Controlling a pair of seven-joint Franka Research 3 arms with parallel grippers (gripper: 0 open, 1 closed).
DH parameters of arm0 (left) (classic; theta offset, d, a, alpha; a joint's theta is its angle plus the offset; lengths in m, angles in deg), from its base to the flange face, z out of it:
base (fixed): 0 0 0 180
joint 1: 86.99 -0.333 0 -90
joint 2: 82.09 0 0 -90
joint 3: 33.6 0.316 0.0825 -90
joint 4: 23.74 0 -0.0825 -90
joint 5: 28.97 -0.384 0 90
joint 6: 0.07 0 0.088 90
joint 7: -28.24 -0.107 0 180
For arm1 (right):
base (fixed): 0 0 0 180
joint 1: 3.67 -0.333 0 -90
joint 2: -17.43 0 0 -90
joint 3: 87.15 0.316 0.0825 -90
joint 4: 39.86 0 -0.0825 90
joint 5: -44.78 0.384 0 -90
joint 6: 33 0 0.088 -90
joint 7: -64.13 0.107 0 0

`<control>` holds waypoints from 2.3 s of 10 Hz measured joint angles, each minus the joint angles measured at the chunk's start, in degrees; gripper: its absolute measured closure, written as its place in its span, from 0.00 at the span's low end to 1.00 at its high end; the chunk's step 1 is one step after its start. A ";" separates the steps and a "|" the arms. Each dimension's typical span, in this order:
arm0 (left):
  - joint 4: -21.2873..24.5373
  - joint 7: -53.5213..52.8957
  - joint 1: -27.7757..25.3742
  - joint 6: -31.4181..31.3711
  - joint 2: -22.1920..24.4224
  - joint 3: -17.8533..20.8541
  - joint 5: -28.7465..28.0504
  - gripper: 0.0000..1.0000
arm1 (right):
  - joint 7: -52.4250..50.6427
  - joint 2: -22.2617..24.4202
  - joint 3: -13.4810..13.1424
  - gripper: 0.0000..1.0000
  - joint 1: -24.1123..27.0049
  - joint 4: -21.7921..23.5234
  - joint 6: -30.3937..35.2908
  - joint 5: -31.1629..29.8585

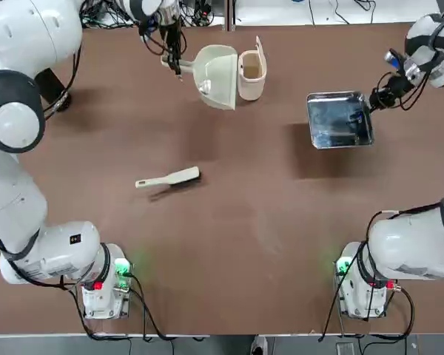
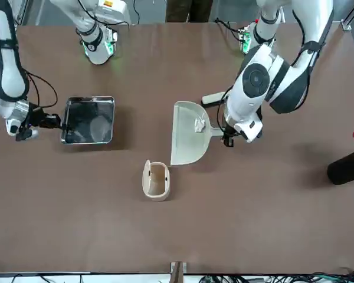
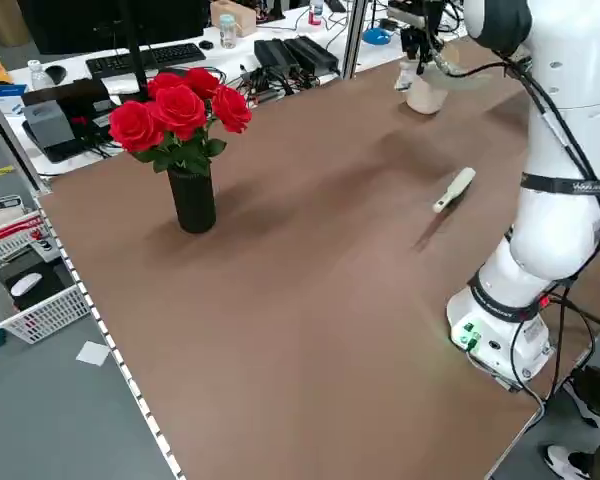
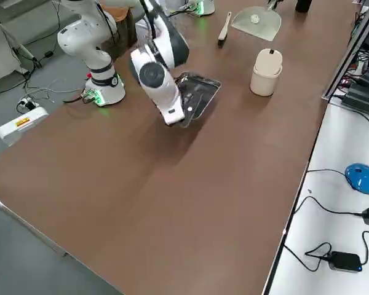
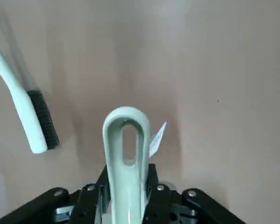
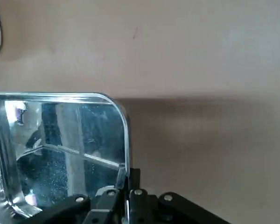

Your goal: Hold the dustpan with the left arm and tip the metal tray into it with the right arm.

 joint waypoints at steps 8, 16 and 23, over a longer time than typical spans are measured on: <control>-15.46 -2.15 13.18 9.96 -9.50 11.08 -2.29 0.67 | -8.39 -10.01 -0.04 0.96 1.38 0.35 -5.49 7.53; -23.36 5.47 18.03 8.58 -11.11 17.02 1.55 0.67 | -10.57 -12.48 -0.02 0.93 1.38 0.19 -8.70 10.61; -26.14 5.96 23.02 -1.28 -10.96 27.08 1.27 0.67 | -10.72 -10.93 -0.19 0.37 1.40 -1.45 -7.16 10.97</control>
